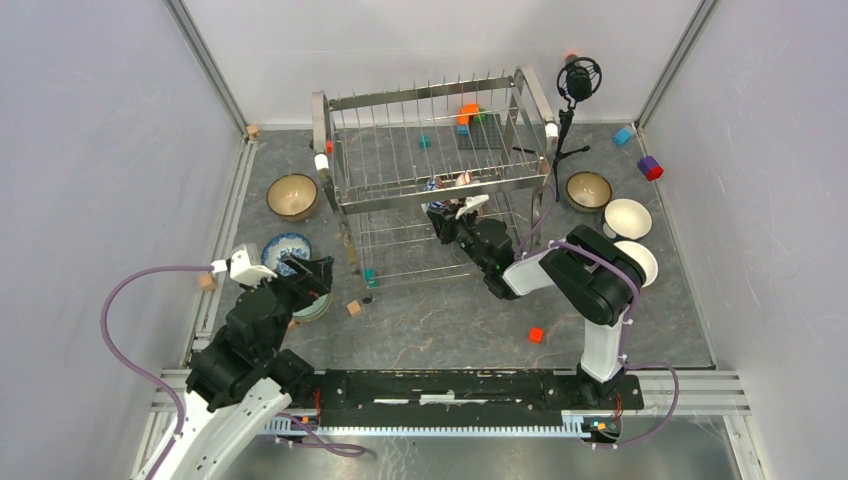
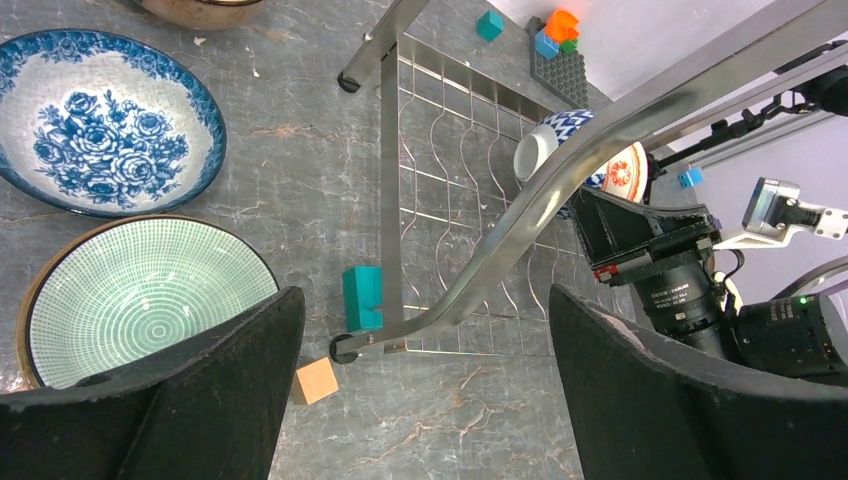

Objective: Unload the bowls from the dish rack
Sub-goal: Pick up the bowl from the dish rack.

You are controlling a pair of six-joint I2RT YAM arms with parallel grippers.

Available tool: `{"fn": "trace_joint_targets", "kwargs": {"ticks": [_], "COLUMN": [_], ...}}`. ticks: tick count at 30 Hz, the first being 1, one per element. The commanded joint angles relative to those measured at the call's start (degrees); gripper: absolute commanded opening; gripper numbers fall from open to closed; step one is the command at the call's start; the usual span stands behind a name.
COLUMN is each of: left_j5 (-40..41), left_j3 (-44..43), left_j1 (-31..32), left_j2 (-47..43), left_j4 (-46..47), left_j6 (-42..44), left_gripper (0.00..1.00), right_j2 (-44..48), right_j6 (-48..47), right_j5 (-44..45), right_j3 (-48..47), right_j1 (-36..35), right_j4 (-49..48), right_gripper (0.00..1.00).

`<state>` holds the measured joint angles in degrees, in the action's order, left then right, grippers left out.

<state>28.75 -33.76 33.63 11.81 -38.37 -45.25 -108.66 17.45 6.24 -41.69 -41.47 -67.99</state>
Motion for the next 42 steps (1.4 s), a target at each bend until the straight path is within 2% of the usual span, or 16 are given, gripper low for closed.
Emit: {"fn": "trace_joint_targets", "kwargs": {"ticks": [1,7,21,22,23,26,29,34,42], "left_j5": [-0.1,0.2,0.5,0.5,0.5,0.5,0.4,0.4,0.4], "left_j3": [0.3,0.4,0.4,0.4,0.4,0.4,0.5,0.5,0.5], "left_j1": [0.5,0.7,0.7,0.7,0.7,0.8,0.8,0.7,0.7], "left_j2": [-0.6,-0.7,-0.7,-0.7,-0.8,-0.7,-0.8,-0.7,-0.7], "left_j4": [2.5,2.3,2.4,2.4,2.4,2.4,2.5,2.5,2.5], "left_j6": [1.8,1.7,1.6,1.6,1.6,1.5,1.5,1.5,1.6], "left_gripper": [0.96,0.96,0.96,0.96,0.96,0.96,0.96,0.96,0.96], "right_j2": [-1.2,-1.4,1.1,1.9,2.7,5.4,7.0,6.6,3.2], "right_j6": [2.2,3.2,6.7,6.1,5.5,3.0,1.1,1.2,4.9], "right_j5": [-1.3,-4.7,-9.8,-9.1,-8.1,-3.7,0.0,0.6,-5.4], "right_j3": [-1.8,-2.1,1.1,1.6,2.1,3.3,3.8,1.4,-2.2], "right_j1": [1.0,1.4,2.6,2.5,2.5,2.5,2.5,3.1,4.2], "right_j4": [-0.6,-2.2,-9.6,-9.2,-8.3,-5.4,-2.2,4.0,7.2], "right_gripper": [0.15,0.00,0.00,0.02,0.10,0.43,0.55,0.63,0.62]}}
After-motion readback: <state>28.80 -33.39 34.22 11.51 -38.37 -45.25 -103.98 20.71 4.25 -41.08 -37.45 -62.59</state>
